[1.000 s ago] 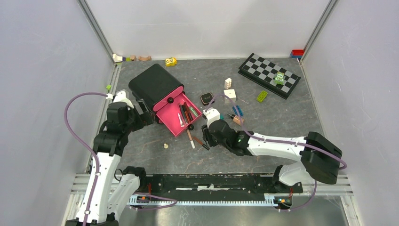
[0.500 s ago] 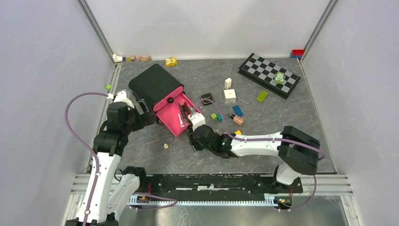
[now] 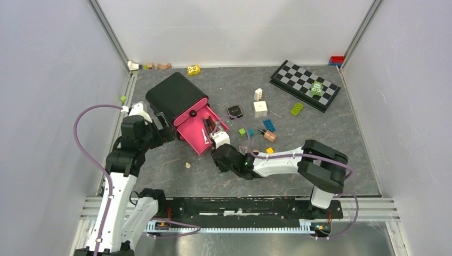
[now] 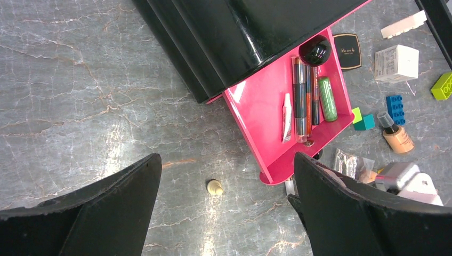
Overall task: Organize the makeup
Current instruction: Pick up the makeup from the center of the board.
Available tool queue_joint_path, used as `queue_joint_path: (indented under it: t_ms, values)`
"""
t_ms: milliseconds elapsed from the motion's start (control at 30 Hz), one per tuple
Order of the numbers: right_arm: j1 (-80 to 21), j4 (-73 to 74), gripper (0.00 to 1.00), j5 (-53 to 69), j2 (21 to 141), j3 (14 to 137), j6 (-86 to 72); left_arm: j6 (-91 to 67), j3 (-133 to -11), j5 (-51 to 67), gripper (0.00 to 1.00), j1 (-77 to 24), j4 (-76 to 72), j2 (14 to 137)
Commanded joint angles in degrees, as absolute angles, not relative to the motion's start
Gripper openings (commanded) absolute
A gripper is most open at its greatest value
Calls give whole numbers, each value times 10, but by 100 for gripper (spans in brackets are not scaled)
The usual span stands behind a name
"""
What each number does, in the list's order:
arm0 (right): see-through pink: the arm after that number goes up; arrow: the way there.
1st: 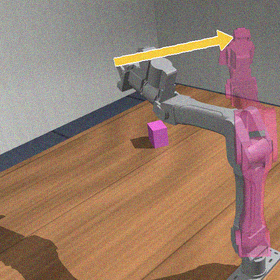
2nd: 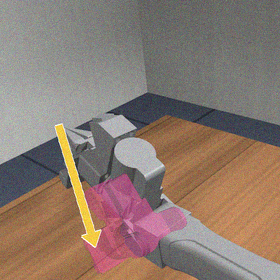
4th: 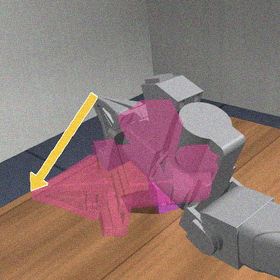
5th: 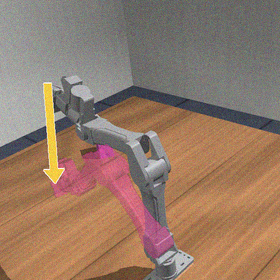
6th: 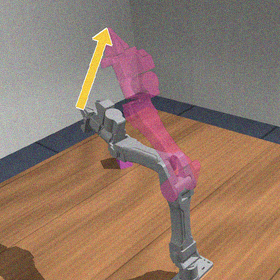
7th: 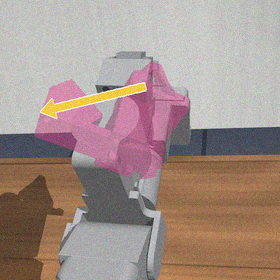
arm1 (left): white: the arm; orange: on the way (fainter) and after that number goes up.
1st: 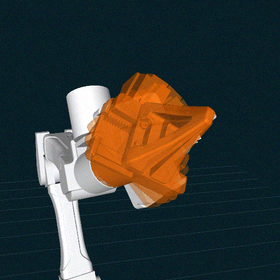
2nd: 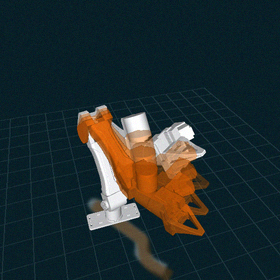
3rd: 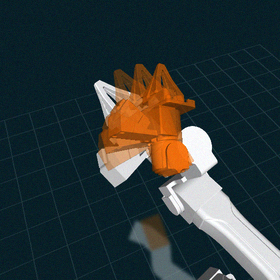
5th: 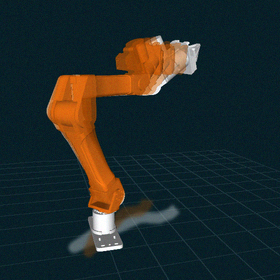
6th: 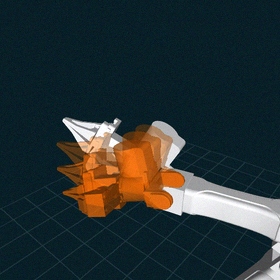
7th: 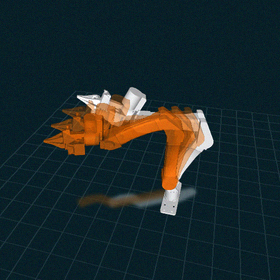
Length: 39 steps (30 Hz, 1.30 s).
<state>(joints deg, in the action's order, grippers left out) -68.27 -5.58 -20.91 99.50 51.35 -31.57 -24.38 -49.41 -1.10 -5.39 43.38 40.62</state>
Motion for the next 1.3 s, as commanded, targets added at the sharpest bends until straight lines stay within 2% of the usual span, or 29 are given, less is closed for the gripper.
queue_joint_path:
  t_ms: [0,167,300,467,600,733,1033,1267]
  values:
    - [-687,-70,45,-220,1016,540,-324,-236,-497,-3,100,-56,419,407]
    - [-687,-66,45,-226,1033,543,-326,-236,-497,-3,100,-56,419,408]
    - [-687,-61,41,-228,1049,547,-328,-236,-497,-3,100,-56,419,410]
    - [-690,-58,23,-226,1055,544,-325,-236,-497,-3,100,-57,419,412]
    - [-695,-49,14,-230,1037,537,-320,-236,-497,-3,100,-57,419,415]
    - [-703,-46,10,-228,984,493,-327,-235,-497,-3,100,-57,419,418]
    - [-765,-12,7,-242,829,372,-382,-235,-497,-3,100,-57,419,420]
    - [-791,70,6,-306,719,376,-410,-235,-497,-3,100,-56,419,418]
